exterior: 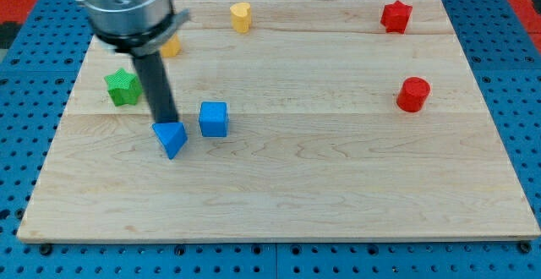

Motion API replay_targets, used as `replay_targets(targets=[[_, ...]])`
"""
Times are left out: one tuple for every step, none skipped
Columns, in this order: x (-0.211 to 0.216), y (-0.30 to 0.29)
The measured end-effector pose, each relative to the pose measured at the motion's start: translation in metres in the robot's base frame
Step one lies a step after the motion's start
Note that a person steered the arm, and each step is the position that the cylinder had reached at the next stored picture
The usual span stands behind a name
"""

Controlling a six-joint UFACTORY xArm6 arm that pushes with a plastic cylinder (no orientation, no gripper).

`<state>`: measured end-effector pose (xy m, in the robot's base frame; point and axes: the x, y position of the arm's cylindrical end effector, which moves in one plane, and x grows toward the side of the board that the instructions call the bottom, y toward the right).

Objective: Move the blue triangle diagonal to the red circle

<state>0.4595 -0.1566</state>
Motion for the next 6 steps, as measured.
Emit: replay_targets(targets=[[0.012, -0.016], [0.015, 0.077], [0.025, 0.144], [0.015, 0.065], [0.025, 0.018], [0.052, 0.08]])
